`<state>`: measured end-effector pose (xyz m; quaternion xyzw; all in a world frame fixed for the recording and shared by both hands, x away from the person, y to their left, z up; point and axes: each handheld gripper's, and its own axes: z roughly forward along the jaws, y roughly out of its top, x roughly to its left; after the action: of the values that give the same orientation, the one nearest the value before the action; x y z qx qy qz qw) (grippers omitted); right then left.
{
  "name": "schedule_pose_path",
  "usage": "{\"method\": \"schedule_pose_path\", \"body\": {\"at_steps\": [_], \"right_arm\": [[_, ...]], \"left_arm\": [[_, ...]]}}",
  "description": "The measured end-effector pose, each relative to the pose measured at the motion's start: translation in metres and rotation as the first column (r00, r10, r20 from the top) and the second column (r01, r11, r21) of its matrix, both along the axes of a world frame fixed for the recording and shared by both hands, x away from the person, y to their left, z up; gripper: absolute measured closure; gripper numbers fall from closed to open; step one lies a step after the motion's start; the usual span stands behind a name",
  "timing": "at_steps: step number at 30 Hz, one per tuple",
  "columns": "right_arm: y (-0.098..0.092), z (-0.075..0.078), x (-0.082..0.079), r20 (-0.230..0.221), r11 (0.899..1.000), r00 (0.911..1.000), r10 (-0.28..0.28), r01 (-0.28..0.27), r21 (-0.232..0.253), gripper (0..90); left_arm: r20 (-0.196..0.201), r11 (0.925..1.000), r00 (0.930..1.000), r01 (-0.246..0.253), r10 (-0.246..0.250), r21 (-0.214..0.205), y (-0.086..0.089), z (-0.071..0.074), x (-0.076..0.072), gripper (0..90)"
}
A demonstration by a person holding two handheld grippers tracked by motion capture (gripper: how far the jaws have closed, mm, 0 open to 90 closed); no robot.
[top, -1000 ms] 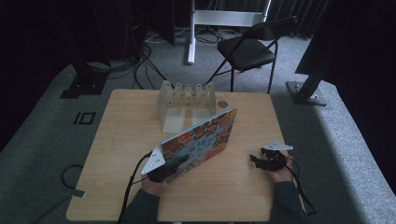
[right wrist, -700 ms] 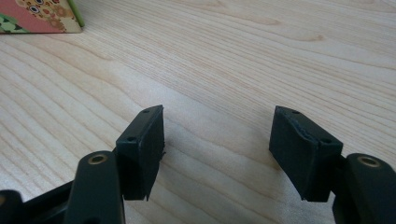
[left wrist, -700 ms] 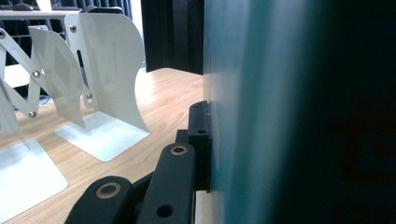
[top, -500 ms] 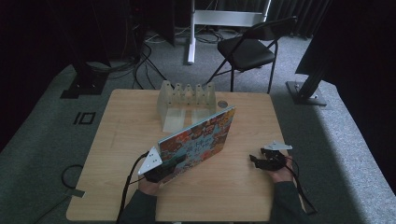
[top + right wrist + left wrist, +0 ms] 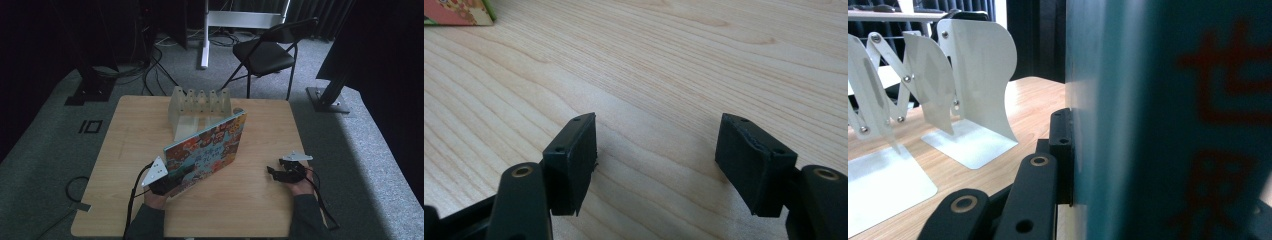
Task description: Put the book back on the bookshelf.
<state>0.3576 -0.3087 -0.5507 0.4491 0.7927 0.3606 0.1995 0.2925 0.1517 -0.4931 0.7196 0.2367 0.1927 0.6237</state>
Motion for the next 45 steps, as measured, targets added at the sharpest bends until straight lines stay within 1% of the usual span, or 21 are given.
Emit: {"method": "schedule_pose_path", "body": {"at_steps": [13, 23, 37, 45], "right_arm": [[-0.001, 0.0, 0.001, 0.0, 1.0, 1.0, -0.007, 0.007, -0.002, 31.4], [-0.001, 0.0, 0.001, 0.0, 1.0, 1.0, -0.008, 0.008, -0.002, 31.1], [-0.002, 0.0, 0.001, -0.001, 1.0, 0.9999, -0.014, 0.014, -0.002, 30.5], [-0.002, 0.0, 0.001, -0.001, 1.0, 0.9999, -0.015, 0.015, -0.002, 30.4]], "left_arm": [[0.0, 0.9997, 0.9998, -0.022, 0.022, 0.01, 0.01, 0.003, -0.002, 81.1], [-0.005, 0.999, 0.999, -0.045, 0.045, 0.005, 0.014, 0.003, -0.003, 81.1], [-0.019, 0.9966, 0.9966, -0.081, 0.081, -0.014, 0.025, 0.001, -0.006, 81.0], [-0.018, 0.9953, 0.9952, -0.096, 0.096, -0.011, 0.031, 0.002, -0.007, 81.0]]}}
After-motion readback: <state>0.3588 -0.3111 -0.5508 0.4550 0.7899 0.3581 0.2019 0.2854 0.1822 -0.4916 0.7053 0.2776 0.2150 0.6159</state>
